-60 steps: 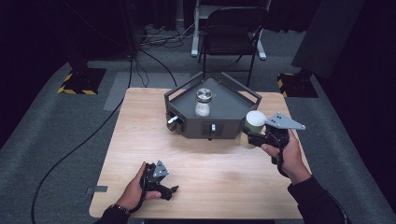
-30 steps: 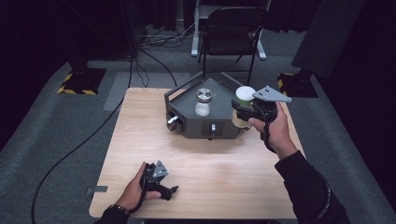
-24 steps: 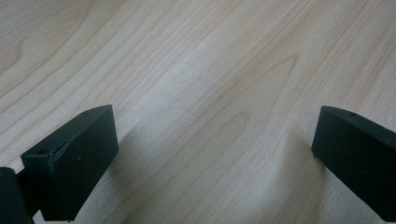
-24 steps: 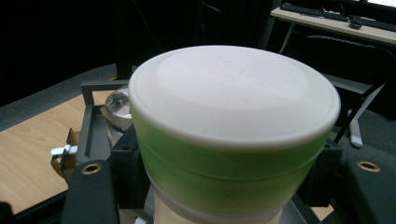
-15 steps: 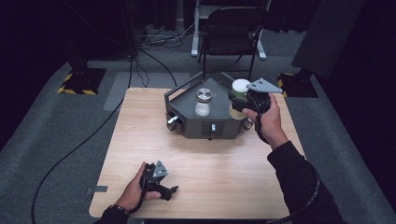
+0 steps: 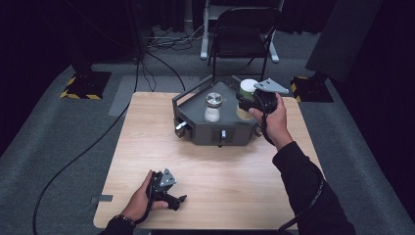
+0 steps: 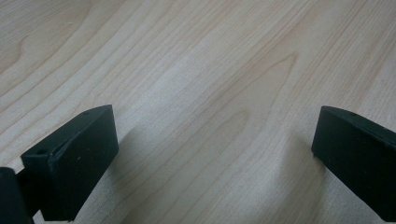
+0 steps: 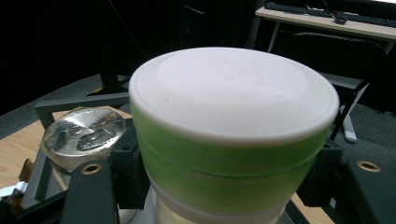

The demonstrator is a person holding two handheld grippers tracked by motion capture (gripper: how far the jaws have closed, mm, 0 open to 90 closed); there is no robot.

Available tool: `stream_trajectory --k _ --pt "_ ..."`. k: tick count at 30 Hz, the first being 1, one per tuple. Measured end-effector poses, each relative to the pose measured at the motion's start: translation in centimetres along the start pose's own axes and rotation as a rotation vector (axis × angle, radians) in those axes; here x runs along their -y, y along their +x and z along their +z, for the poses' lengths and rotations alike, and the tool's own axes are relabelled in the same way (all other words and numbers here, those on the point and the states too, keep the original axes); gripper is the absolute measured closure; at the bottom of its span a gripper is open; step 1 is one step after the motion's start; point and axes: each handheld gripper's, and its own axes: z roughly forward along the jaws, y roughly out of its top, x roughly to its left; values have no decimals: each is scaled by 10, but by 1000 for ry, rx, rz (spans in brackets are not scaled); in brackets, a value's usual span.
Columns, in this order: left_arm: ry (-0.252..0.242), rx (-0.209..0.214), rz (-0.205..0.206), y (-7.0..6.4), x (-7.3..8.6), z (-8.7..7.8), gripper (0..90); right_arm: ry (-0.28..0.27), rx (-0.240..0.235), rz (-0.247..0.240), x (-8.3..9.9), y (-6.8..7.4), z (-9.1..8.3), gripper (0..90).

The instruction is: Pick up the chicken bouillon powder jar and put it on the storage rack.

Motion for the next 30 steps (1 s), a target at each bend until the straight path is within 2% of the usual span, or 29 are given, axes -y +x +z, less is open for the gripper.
stream_trajectory --k 10,17,30 --pt "-2 2 1 0 0 0 0 8 30 35 6 -2 16 336" --pt "-2 2 1 0 0 0 0 10 49 34 12 1 23 336" --pt "-2 3 1 1 1 0 0 17 46 43 23 5 33 335"
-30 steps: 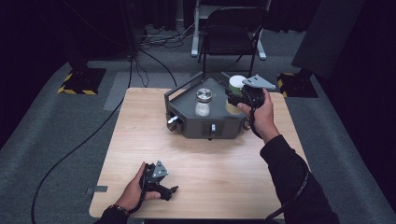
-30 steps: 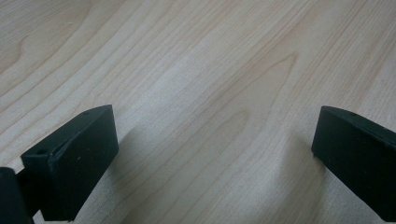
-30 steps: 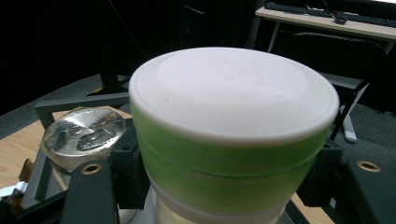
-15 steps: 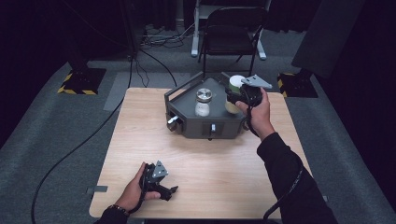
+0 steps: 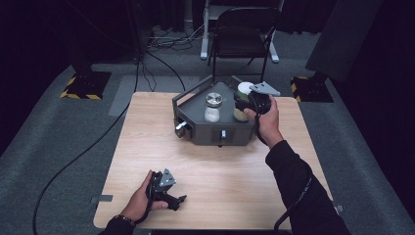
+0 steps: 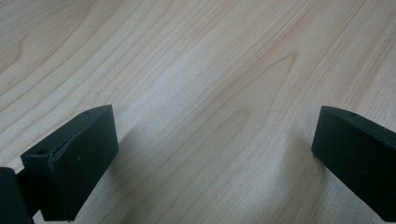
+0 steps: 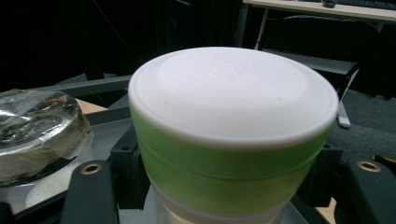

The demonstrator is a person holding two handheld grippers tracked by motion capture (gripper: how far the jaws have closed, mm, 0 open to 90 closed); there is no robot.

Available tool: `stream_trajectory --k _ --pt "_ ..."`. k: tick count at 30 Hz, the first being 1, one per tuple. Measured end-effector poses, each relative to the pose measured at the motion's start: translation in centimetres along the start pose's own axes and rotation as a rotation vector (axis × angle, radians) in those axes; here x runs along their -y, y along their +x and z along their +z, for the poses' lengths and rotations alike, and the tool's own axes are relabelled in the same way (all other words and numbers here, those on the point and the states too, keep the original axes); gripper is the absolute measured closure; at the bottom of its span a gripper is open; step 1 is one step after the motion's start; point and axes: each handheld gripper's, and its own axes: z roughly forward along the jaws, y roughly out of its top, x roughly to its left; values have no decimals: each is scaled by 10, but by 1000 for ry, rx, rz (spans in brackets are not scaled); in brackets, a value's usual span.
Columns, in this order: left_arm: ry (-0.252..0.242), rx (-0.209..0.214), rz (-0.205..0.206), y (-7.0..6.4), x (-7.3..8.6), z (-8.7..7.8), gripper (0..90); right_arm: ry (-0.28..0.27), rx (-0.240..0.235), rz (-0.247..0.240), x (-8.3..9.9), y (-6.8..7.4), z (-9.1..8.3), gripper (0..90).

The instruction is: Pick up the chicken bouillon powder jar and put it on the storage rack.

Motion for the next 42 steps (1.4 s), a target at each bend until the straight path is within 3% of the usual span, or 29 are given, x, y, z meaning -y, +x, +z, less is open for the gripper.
stream_trajectory --k 35,42 --pt "1 -1 0 0 0 0 0 -10 -4 34 14 0 2 329" --pt "2 -1 1 0 0 0 0 -2 -7 24 12 0 2 282"
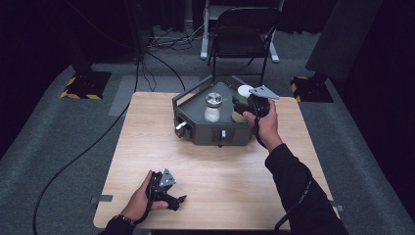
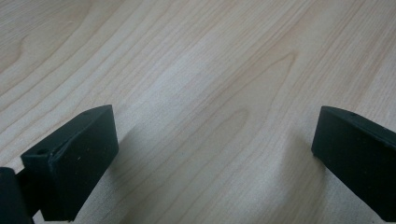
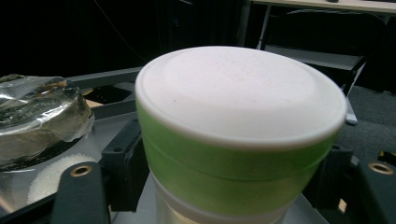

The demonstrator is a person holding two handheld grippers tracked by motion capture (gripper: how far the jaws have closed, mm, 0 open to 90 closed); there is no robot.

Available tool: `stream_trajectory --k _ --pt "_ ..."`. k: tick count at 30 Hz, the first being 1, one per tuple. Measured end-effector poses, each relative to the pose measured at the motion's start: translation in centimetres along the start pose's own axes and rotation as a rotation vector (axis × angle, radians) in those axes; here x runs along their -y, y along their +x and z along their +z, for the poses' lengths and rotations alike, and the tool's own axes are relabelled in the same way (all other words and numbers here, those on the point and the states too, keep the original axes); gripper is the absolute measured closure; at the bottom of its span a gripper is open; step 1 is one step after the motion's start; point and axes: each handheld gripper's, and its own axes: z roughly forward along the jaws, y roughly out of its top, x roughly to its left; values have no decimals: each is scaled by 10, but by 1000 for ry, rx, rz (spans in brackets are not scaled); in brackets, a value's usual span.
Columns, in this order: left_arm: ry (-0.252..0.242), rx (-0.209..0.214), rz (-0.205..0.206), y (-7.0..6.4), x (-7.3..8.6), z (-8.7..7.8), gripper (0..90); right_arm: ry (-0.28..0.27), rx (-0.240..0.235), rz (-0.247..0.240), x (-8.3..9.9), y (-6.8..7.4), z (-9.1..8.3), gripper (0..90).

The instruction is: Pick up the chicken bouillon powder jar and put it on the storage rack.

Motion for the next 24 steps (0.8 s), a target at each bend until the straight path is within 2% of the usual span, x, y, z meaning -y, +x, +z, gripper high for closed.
stream_trajectory --k 6,10,12,17,24 --pt "0 0 0 0 0 0 0 8 -3 -4 0 0 1 205" --pt "0 0 0 0 0 0 0 14 1 -31 0 2 0 158" --pt "0 0 0 0 0 0 0 13 21 -42 0 5 -1 141" --pt "1 1 0 0 0 0 0 28 1 -61 -1 4 -2 69" --pt "0 0 0 0 0 0 0 28 -4 -89 0 6 -5 61"
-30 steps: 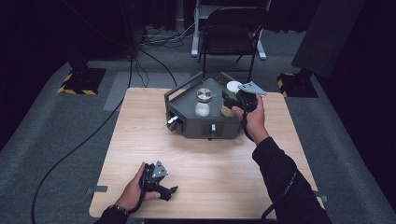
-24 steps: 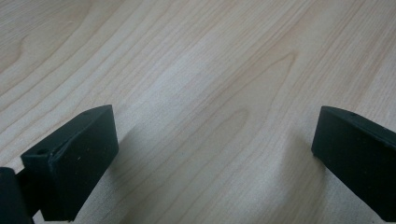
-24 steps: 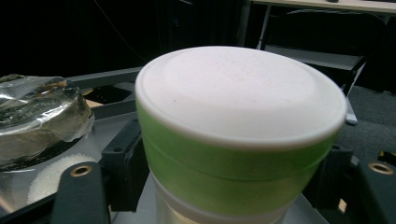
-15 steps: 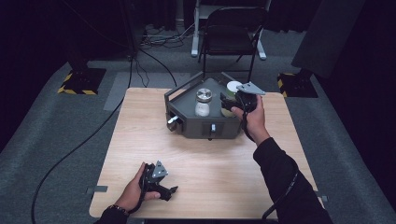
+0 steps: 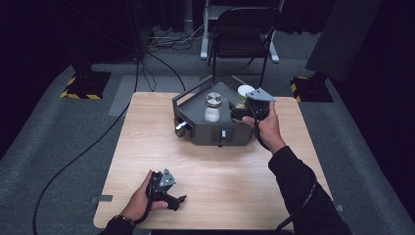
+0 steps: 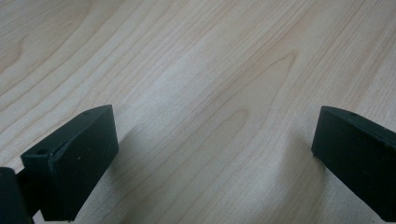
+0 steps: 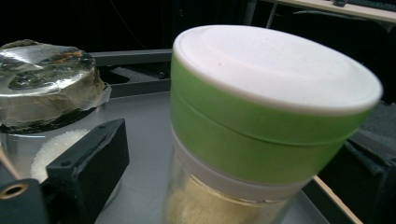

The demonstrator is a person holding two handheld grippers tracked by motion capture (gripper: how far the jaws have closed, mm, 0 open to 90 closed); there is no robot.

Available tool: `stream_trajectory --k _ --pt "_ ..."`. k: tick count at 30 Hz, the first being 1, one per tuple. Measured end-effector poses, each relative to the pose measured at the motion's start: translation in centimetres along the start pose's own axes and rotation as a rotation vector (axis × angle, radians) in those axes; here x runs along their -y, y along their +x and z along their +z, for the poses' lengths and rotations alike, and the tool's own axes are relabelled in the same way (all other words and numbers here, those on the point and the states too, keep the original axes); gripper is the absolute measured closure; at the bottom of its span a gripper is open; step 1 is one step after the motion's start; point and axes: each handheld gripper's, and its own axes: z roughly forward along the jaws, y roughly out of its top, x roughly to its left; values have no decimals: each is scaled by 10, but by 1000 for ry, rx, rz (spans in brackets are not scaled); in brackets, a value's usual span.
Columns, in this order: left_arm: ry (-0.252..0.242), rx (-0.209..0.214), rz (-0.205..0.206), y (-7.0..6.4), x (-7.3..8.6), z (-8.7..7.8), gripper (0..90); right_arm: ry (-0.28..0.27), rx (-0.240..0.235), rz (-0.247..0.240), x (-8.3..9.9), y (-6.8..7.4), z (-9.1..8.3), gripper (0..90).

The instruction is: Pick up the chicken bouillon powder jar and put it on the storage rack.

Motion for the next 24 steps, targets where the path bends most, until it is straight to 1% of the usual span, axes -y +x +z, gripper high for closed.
stream_trajectory --k 4,9,13,19,24 --pt "0 0 0 0 0 0 0 -7 5 -6 2 -1 -2 60" --pt "0 0 0 0 0 0 0 -16 -12 -10 4 -3 -8 60" --pt "1 0 1 0 0 0 0 -22 -7 -25 8 -2 -12 60" --pt "0 0 0 0 0 0 0 -37 -16 -24 13 -6 -21 57" --pt "0 0 0 0 0 0 0 -49 -12 -52 20 -3 -29 55"
